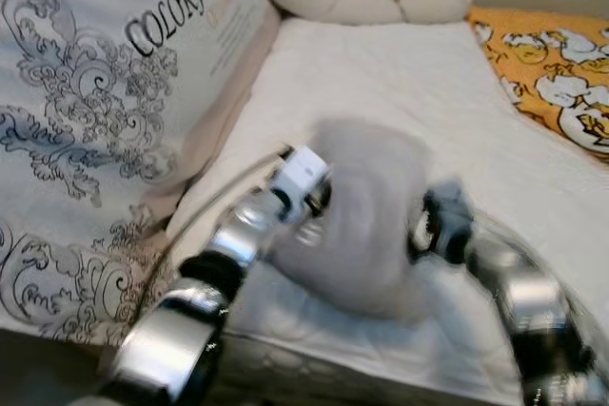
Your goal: Clean up the room
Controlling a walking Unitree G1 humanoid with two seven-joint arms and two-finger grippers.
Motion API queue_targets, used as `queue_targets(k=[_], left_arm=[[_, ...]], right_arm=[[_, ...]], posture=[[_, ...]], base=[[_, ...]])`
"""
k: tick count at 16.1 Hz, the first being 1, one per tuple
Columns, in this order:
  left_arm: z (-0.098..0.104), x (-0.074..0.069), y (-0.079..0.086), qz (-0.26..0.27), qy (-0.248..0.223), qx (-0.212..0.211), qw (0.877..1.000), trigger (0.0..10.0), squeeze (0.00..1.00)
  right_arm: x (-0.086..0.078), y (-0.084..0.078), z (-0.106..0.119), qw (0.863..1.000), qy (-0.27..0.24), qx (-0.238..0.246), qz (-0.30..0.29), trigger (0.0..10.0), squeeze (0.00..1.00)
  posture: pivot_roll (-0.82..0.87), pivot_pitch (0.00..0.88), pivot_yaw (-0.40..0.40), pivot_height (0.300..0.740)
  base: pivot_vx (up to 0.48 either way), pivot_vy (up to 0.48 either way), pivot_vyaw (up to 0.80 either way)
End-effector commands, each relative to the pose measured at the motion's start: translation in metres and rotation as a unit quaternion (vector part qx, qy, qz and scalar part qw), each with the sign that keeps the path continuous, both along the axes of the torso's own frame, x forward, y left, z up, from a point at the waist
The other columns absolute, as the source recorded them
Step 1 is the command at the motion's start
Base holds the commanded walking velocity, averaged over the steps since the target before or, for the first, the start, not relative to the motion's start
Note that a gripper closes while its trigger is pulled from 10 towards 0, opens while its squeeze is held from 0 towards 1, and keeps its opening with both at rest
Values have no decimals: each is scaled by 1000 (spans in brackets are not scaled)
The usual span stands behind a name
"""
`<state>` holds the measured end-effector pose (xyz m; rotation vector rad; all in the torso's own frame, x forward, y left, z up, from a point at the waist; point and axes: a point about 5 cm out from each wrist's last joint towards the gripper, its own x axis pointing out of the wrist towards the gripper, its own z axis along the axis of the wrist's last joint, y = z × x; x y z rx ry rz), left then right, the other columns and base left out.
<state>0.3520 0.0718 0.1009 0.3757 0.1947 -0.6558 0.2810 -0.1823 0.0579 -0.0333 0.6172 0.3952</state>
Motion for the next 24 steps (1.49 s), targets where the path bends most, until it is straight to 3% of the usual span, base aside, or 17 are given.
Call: queue_targets(k=[1,2,3,4,5,6,7,9,12,15,17,19,20,22,24], left_arm=[[2,-8,-6,-33,3,-16,999,10000,0],[-3,-16,-2,-44,15,-15,999,10000,0],[-20,-29,9,-53,34,2,998,10000,0],[-25,-29,16,-36,35,-1,999,10000,0],[-25,-28,20,-26,32,-4,999,10000,0],[-22,-23,30,1,31,-26,999,10000,0],[-15,-13,42,39,30,-58,997,10000,1000],[-3,-1,53,64,31,-101,992,10000,1000],[5,14,57,90,65,-165,980,10000,1000],[-4,19,54,173,131,-273,937,10000,1000],[-23,10,44,211,186,-323,904,10000,1000],[-45,-3,41,257,230,-360,867,10000,1000],[-49,-6,38,254,242,-368,861,10000,1000],[-57,-18,14,183,287,-413,844,10000,1000],[-57,-23,4,140,305,-424,841,10000,1000]], right_arm=[[-6,8,3,1000,2,28,4,10000,0],[-13,3,-2,1000,10,22,-9,10000,0],[-19,-14,-7,998,16,17,-57,10000,0],[-19,-24,-6,996,10,27,-85,10000,110],[-20,-27,-5,995,8,37,-96,10000,110],[-21,-38,-2,990,1,60,-124,10000,1000],[-22,-48,1,985,-7,87,-150,10000,1000],[-24,-60,3,977,-20,115,-179,10000,1000],[-23,-67,2,956,-31,203,-210,10000,1000],[-16,-64,-8,910,-26,322,-261,10000,1000],[-10,-47,-15,875,-17,409,-259,10000,1000],[-3,-26,-24,855,6,456,-248,10000,1000],[-2,-20,-26,853,12,462,-241,10000,1000],[2,7,-32,864,55,465,-186,10000,1000],[2,18,-34,874,71,452,-163,10000,1000]], posture=[[6,0,47,740],[4,0,50,740],[-1,0,56,740],[-8,0,59,740],[-8,0,59,740],[-10,0,60,740],[-13,0,61,740],[-19,0,62,740],[-34,0,70,740],[-72,0,92,740],[-84,0,101,740],[-100,0,121,740],[-99,0,120,740],[-92,0,113,740],[-74,0,99,740]], base=[[0,0,0],[0,0,0],[0,0,0],[0,0,0],[0,0,0],[0,0,0],[0,0,0],[0,0,0],[0,0,0],[0,0,0],[0,0,0],[0,0,0],[0,0,0],[0,0,0],[0,0,0]])
